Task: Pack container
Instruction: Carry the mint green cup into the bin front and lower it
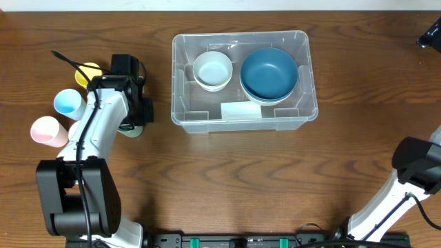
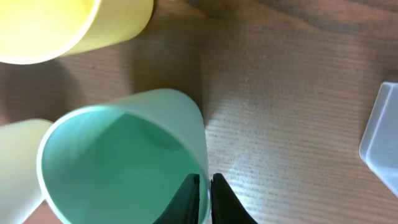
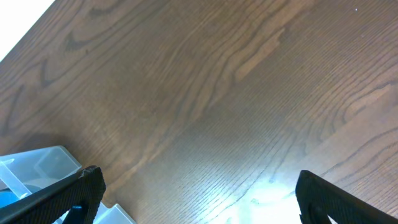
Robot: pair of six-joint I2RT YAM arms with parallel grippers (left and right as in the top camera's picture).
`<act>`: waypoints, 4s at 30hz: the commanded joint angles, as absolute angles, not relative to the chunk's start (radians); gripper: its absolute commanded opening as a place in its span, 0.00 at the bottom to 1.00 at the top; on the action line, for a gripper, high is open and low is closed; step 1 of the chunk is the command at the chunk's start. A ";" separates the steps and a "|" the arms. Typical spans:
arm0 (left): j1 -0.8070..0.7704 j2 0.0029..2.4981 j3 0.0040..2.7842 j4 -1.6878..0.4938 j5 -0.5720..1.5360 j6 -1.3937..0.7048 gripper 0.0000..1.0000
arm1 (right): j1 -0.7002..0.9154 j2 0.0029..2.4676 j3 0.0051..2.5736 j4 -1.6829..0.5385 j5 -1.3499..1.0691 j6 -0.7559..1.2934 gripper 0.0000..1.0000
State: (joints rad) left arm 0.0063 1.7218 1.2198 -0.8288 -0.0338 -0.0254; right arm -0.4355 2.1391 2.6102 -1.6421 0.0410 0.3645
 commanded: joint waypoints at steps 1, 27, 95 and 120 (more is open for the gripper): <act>0.012 1.726 1.172 -0.810 -0.046 -0.023 0.08 | -0.440 2.138 2.616 -1.645 0.045 0.381 0.99; 0.011 1.353 1.294 -0.937 -0.023 -0.065 0.06 | -0.440 2.138 2.616 -1.645 0.045 0.381 0.99; -0.608 1.646 1.293 -0.556 0.183 -0.060 0.06 | -0.440 2.138 2.616 -1.645 0.045 0.381 0.99; -0.608 1.745 1.290 -0.518 0.183 -0.057 0.06 | -0.440 2.138 2.616 -1.645 0.045 0.381 0.99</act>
State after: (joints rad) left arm -0.6060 1.7466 1.2766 -0.5163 0.1917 -0.0555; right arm -0.4355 2.1391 2.6102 -1.6424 0.0410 0.3645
